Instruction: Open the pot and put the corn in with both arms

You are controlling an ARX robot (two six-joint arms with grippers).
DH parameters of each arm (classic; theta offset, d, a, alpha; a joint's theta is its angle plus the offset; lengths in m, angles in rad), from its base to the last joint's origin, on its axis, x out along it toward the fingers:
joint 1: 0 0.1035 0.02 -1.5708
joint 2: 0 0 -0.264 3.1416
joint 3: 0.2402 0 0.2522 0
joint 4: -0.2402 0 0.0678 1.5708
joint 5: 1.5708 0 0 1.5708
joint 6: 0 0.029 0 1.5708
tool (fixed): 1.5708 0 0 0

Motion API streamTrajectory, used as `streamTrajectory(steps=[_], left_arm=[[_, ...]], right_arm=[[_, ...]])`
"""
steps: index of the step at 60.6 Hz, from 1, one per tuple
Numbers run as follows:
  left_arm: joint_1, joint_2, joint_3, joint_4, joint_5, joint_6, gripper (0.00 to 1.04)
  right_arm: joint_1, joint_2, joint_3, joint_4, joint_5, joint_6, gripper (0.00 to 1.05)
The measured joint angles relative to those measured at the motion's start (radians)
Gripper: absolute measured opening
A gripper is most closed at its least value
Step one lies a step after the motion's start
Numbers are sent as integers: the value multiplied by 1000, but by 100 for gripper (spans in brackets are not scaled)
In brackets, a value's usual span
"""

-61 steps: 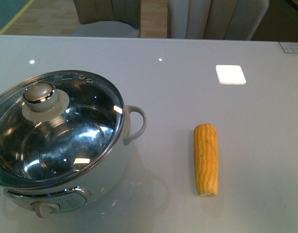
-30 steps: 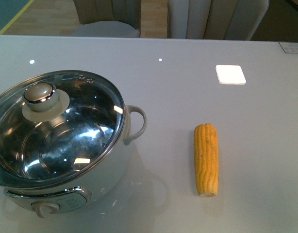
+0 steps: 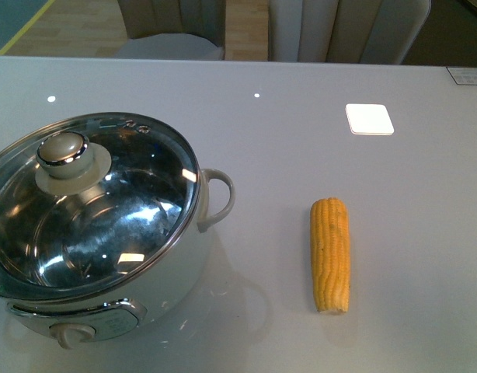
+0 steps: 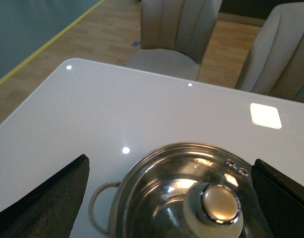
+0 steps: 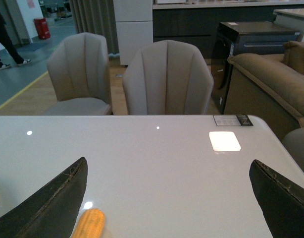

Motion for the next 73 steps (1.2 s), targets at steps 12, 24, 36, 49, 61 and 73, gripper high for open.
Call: streamTrajectory(steps=[12,24,36,49,61,73], left_arm=[[-18,324,48,247,19,14,98],[-18,577,109,396,18,23,98],[-39,727,138,492,16,34,98],[-61,816,161,536,5,34,98],[-88,844,162,544,-14,28,98],[-110,863,162,549,-34,6,87]], right_arm=[[0,0,0,0,0,0,96],[0,0,0,0,0,0,96],[0,0,0,0,0,0,96],[0,0,0,0,0,0,96],[0,0,0,0,0,0,96],[0,0,0,0,0,0,96]])
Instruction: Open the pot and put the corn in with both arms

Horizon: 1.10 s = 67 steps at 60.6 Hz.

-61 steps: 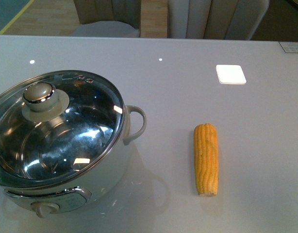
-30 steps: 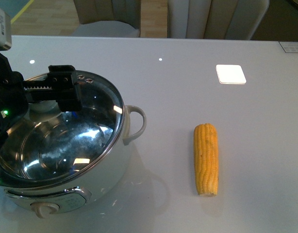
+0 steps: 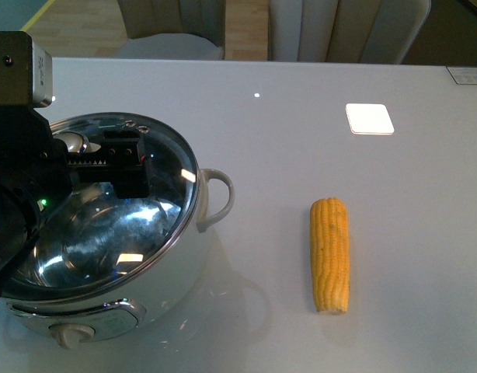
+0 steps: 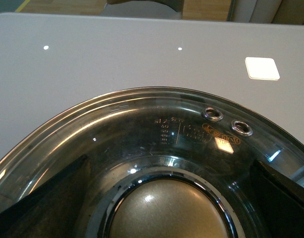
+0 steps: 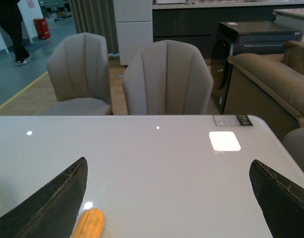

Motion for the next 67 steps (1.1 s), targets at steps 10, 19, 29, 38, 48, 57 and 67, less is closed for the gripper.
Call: streamTrajectory(steps=[10,19,29,38,48,57,67], left_arm=[[-3,0,1,5,-14,-3,64],[-2,0,2,6,-24,-15,43],[-3,0,2,6,-26,-14,42],[-3,-8,2,-5,-29,-11,42],[-3,-30,3,-26,-29,-1,42],[-4,-66,3,-60,-23,10,42],[-2,-151,8,-103,-24,24,42]], right_arm=[[0,0,0,0,0,0,96],[0,0,0,0,0,0,96],[0,0,0,0,0,0,96],[0,0,0,0,0,0,96],[0,0,0,0,0,0,96],[0,0,0,0,0,0,96],[0,0,0,0,0,0,96]])
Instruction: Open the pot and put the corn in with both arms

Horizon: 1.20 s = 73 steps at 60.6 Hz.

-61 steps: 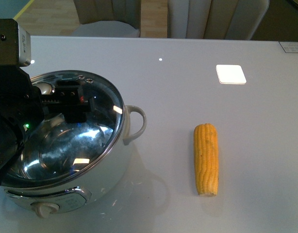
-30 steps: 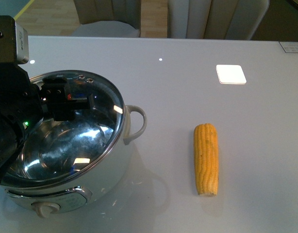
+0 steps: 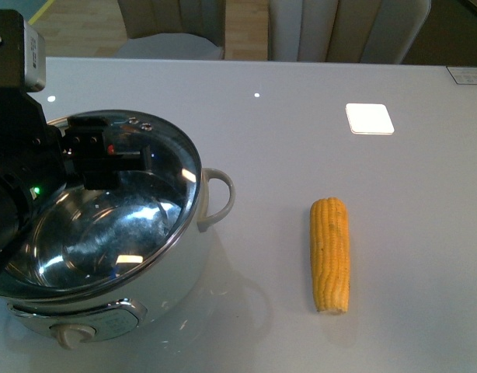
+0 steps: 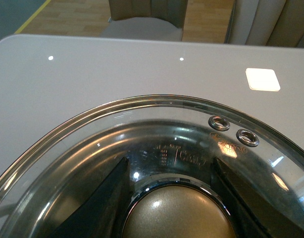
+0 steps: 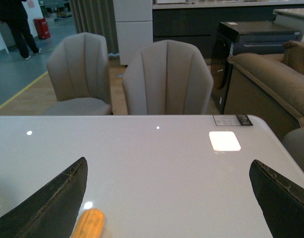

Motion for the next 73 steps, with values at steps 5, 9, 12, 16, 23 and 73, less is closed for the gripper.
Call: streamTrajectory(steps=[5,9,12,16,23,73], left_arm=[[8,-51,9,-26,3,8,42],[20,-90,14,-43,10,16,42],[35,-123,16,-55,19,24,42],[62,-163,16,-64,34,30,42],[160,-244,13,-73,89,45,42],[945,234,-34,344,356,174,42]], right_arm=[[0,0,0,0,0,0,96],[0,0,0,0,0,0,96],[0,0,0,0,0,0,96],[0,0,0,0,0,0,96],[0,0,0,0,0,0,96],[0,0,0,0,0,0,96]])
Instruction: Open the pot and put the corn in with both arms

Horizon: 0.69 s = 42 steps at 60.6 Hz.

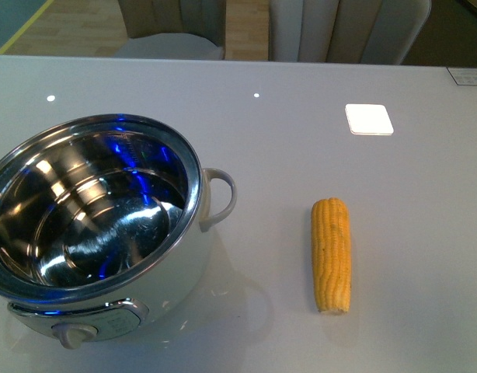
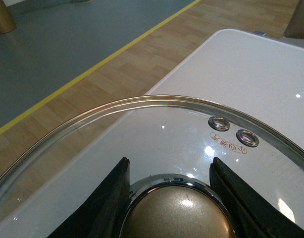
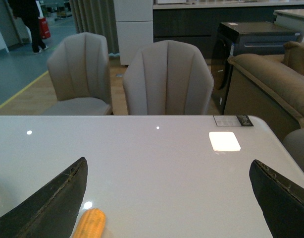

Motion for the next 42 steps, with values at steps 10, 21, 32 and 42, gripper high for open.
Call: streamTrajectory(steps=[10,21,32,42], left_arm=[[0,145,41,56,18,-2,42],[0,202,43,58,16,-3,42],[0,250,43,58,15,-3,42],[0,305,55,59,15,-3,42]], right_arm=[[0,0,0,0,0,0,96],[0,0,0,0,0,0,96],[0,0,0,0,0,0,96],[0,0,0,0,0,0,96]])
